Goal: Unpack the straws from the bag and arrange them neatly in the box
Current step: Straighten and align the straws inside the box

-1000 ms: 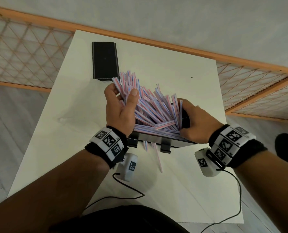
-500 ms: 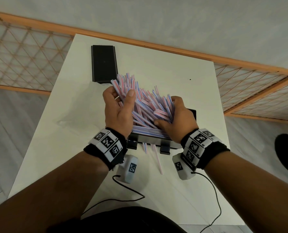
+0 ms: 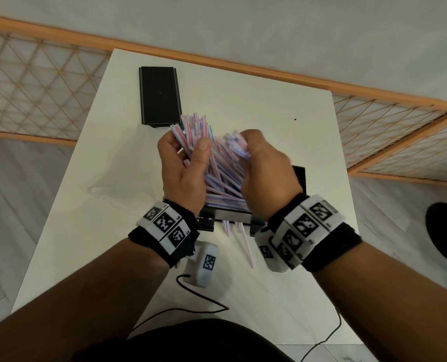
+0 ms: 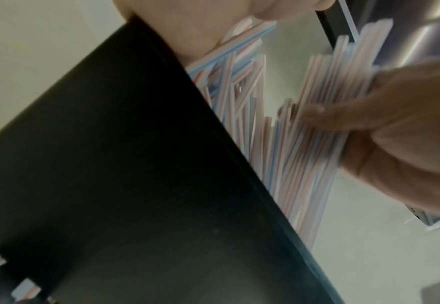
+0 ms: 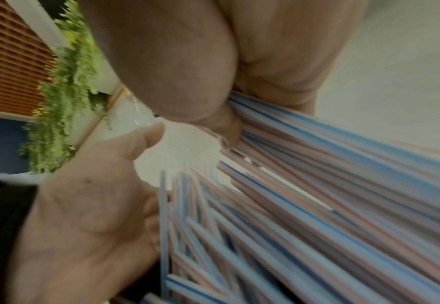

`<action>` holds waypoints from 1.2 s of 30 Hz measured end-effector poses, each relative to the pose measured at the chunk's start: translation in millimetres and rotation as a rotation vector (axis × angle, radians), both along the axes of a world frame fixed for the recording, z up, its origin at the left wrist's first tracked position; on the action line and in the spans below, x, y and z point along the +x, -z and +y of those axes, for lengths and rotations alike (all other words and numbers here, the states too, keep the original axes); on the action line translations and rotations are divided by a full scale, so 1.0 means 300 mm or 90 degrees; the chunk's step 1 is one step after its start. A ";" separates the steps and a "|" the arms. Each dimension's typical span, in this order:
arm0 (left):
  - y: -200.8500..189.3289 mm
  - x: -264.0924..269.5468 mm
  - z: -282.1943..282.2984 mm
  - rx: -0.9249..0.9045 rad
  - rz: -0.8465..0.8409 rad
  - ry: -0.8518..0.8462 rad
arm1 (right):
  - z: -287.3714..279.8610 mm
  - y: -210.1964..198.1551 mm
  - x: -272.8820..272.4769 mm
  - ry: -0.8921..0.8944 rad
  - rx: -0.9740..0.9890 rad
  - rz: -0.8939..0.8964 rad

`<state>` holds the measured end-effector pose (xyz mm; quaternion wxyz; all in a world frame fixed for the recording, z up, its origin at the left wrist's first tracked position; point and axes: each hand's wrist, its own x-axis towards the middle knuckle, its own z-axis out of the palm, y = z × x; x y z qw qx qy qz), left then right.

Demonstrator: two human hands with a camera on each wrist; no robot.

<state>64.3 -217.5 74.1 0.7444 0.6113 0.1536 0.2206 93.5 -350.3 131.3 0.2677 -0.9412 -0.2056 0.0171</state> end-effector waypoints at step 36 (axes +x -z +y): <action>-0.019 -0.019 0.001 -0.007 -0.012 -0.007 | -0.054 0.126 0.069 -0.006 -0.012 0.057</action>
